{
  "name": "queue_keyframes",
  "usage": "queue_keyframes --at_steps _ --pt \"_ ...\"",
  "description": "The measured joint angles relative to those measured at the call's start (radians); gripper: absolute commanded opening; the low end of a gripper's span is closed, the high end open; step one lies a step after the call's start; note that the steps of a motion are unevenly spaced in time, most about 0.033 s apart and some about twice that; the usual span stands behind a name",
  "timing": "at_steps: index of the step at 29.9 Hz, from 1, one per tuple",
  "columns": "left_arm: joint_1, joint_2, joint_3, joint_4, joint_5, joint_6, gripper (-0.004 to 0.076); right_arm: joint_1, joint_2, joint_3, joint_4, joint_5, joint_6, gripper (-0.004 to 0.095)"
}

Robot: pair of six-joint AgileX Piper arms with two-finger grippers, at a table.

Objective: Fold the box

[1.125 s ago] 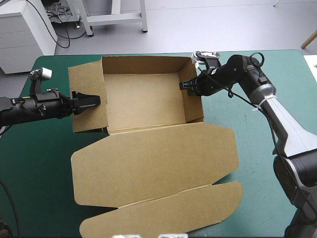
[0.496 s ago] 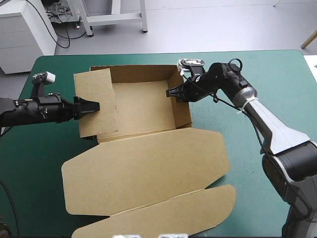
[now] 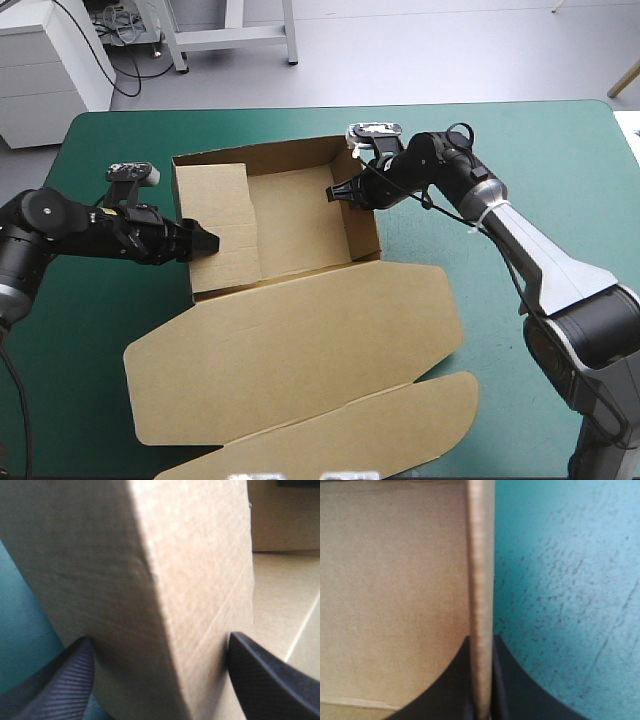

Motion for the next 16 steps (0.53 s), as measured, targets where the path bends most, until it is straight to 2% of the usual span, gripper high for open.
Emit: queue_keyframes --at_steps 6,12,16 --pt "-0.134 0.001 0.000 0.233 -0.089 -0.240 0.0503 0.002 0.000 0.000 -0.007 0.003 0.008 -0.0017" --pt "-0.231 0.039 0.000 0.435 -0.120 -0.489 0.0409 0.002 0.001 0.001 -0.019 0.009 0.015 -0.0017" --pt "-0.267 0.075 0.000 0.528 -0.123 -0.572 0.0333 0.002 0.001 0.001 -0.007 0.022 0.018 -0.0017"
